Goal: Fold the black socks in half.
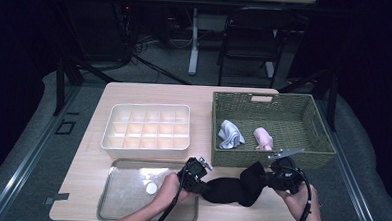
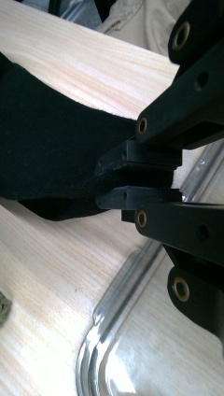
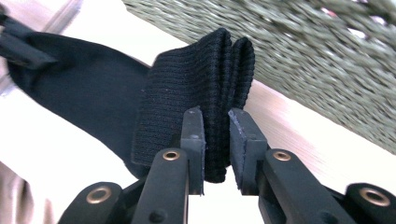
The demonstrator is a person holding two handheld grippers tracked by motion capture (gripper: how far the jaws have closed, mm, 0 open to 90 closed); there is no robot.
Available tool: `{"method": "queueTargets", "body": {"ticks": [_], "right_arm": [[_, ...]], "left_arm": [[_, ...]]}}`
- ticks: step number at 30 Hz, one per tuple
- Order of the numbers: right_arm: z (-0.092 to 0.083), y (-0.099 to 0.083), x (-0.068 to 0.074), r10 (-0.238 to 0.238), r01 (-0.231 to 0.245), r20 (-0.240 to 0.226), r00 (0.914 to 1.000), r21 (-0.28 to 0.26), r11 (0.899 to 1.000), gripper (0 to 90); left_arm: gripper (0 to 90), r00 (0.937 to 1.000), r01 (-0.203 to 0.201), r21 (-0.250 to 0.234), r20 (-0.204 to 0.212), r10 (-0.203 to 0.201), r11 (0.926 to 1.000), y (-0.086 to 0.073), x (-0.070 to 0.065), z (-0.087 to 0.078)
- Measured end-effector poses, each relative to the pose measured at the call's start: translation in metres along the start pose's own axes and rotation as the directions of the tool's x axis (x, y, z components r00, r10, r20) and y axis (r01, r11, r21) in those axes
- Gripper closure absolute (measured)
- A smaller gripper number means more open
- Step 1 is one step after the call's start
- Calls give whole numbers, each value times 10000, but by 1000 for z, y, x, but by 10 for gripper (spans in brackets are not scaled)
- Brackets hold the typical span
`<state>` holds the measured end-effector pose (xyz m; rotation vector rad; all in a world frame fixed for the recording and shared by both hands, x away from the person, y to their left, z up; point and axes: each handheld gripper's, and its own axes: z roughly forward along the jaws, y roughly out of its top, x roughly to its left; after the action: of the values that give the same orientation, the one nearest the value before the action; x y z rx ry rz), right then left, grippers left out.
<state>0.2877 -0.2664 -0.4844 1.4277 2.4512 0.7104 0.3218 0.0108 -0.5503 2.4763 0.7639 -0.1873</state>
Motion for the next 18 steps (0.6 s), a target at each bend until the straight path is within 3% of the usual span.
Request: {"method": "queueTargets", "body": {"ticks": [8,15,18], "right_arm": [[-3,9,24,-712,706,-426,9966,-152,9974,774],[4,18,43,-1007,975,-791,9918,-443,9943,775],[10,22,50,-1352,1328,-870,9870,-326,9906,775]], "left_arm": [[827,9998,205,-135,73,-204,9997,1,0,2],[827,9996,261,-137,138,-259,9996,2,1,4],[827,9996,286,-118,73,-285,9995,2,-1,6]]}}
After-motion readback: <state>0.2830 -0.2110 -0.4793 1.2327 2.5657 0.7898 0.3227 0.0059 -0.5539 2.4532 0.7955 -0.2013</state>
